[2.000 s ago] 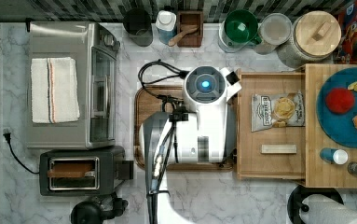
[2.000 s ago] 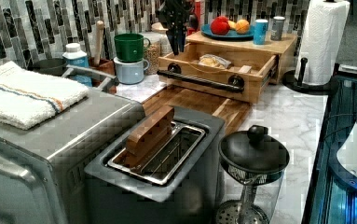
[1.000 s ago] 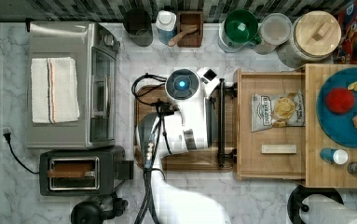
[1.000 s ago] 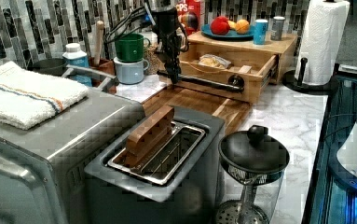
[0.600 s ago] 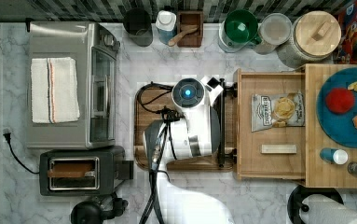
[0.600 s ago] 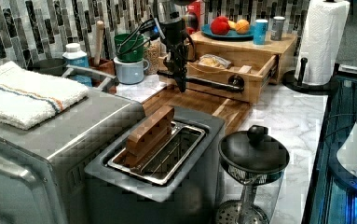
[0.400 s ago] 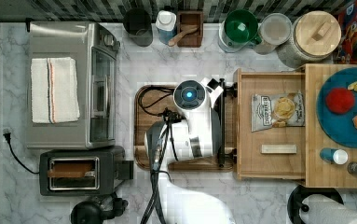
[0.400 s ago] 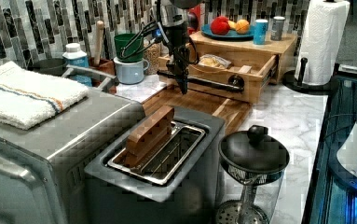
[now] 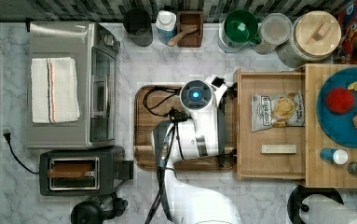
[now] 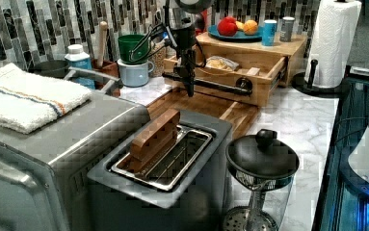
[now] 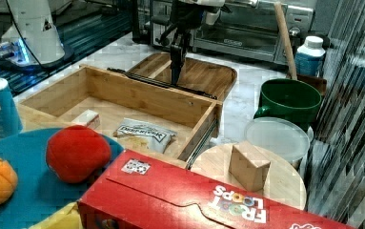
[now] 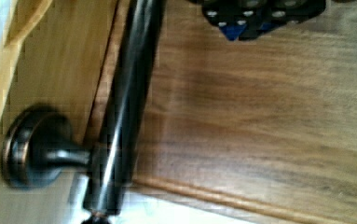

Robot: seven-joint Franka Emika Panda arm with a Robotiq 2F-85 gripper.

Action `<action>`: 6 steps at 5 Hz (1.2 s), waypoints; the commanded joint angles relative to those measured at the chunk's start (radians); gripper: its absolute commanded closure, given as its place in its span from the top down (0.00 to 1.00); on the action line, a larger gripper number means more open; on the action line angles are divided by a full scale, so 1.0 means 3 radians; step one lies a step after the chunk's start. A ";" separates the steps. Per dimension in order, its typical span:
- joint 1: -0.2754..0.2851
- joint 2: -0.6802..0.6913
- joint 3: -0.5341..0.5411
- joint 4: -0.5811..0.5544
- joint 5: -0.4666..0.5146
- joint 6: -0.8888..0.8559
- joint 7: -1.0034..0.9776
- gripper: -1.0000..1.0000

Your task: Close the drawer.

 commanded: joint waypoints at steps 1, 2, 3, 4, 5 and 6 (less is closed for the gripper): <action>-0.0417 0.0015 -0.0160 0.0239 -0.0015 0.0045 -0.0624 0.00; -0.0583 0.0010 -0.0175 0.0259 0.0041 0.0082 -0.0781 0.00; -0.0755 0.0117 -0.0233 0.0413 0.0055 0.0051 -0.1001 0.00; -0.1008 0.0287 -0.0282 0.0610 0.0157 0.0059 -0.1394 0.00; -0.0991 0.0350 -0.0531 0.0729 0.0344 0.0058 -0.1723 0.00; -0.1155 0.0341 -0.0563 0.0819 0.0335 0.0006 -0.1720 0.00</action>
